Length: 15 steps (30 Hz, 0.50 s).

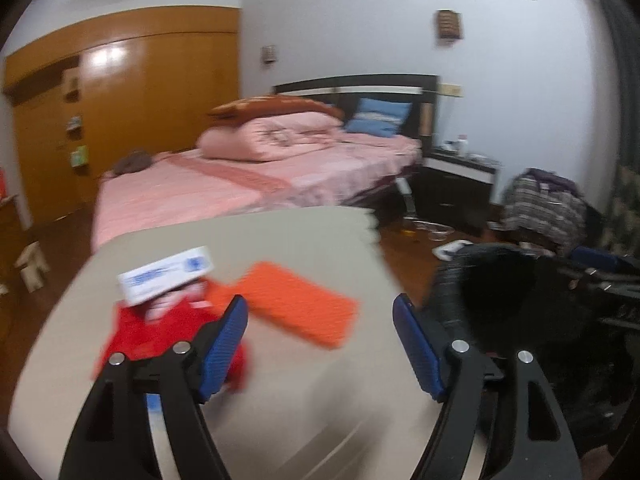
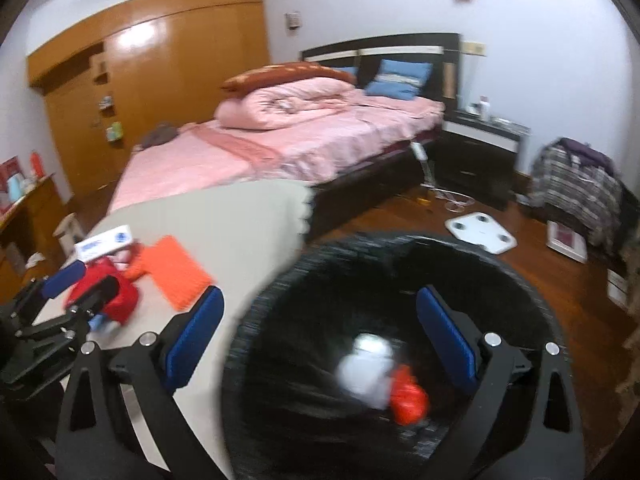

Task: Collect trash
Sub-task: 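Grasp the orange foam mesh sleeve with the right tool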

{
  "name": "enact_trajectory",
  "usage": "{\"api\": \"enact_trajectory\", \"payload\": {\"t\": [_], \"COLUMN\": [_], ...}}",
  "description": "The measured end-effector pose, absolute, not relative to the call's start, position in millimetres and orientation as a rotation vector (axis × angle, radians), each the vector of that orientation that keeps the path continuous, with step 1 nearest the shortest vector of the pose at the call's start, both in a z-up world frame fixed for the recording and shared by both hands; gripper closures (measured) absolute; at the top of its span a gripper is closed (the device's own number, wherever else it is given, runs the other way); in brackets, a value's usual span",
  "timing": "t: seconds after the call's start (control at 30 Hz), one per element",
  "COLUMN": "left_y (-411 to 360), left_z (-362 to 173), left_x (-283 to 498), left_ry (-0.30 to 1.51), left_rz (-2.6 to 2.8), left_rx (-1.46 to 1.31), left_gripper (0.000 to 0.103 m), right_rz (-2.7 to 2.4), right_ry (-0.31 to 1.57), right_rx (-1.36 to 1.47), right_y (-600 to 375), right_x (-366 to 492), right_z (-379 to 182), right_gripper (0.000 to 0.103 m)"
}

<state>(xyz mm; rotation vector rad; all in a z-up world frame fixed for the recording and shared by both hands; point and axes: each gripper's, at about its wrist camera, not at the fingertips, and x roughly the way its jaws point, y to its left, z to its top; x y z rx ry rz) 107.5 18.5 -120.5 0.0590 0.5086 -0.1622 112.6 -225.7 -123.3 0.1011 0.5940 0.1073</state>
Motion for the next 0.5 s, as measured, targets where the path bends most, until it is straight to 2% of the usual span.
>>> {"api": "enact_trajectory", "payload": {"t": [0.27,0.5], "left_y": [100,135], "left_z": [-129,-138], "left_x": [108,113], "left_ry": [0.532,0.546], "left_rz": [0.048,0.127], "left_rx": [0.031,0.01], "left_gripper": [0.029,0.029], "right_rz": [0.259,0.293], "right_ry": [0.599,0.66], "right_rx": [0.069,0.008], "right_y": [-146,-95], "right_x": [148,181], "right_z": [-120,-149], "right_gripper": [0.008,0.008]}}
